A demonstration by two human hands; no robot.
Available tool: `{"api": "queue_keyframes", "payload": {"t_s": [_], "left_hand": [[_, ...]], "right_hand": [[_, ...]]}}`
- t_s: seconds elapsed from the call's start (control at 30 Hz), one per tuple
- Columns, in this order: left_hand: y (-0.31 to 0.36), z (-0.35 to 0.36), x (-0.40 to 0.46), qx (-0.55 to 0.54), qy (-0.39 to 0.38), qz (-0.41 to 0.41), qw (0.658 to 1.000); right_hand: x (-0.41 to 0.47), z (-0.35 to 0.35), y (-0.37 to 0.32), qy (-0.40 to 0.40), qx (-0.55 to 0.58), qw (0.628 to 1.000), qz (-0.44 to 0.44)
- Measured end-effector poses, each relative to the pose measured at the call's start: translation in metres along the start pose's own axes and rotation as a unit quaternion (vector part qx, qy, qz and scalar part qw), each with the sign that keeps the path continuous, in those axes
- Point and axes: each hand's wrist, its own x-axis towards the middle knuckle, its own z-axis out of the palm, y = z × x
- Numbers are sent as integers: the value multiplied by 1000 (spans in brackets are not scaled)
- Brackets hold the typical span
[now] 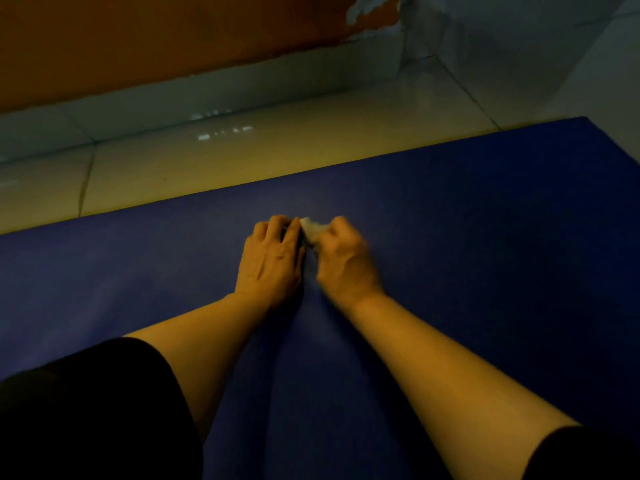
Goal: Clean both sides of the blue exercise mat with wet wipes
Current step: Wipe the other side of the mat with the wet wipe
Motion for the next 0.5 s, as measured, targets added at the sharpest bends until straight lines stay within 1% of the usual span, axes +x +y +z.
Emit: {"api": "queue_keyframes", "payload": {"t_s": [0.03,0.07,0.1,0.13,0.17,0.23,0.27,0.3,0.4,0.43,0.47,0.5], "left_hand": [[0,1,2,-8,9,-3,1000],[1,1,4,-15,17,-9,1000],[1,1,6,-24,28,-18,999],[1,1,10,-34,44,-30,998],[0,1,14,-44,60,-43,996],[2,3,24,-71,71,-64,993],[4,4,30,-87,70,-76,991],[6,4,36,-100,71,-93,988],[4,4,53,-97,78,-142,982],[1,4,56,-93,79,-152,981],[-4,6,60,-95,78,-162,979],[-5,8,61,-105,78,-169,977]], "right_hand": [[-2,5,-7,-29,11,999,-38],[2,6,-7,-45,14,997,-55],[10,3,1,-44,3,998,-52],[19,-2,11,-30,-21,999,-28],[29,-7,23,-11,-46,999,16],[44,-14,45,41,-81,987,132],[48,-14,43,62,-79,982,157],[48,-9,32,68,-65,985,147],[38,17,-5,22,-9,1000,1],[36,21,-7,0,-2,1000,-27],[42,23,-2,-19,1,999,-32],[51,20,9,-18,-6,1000,-19]]}}
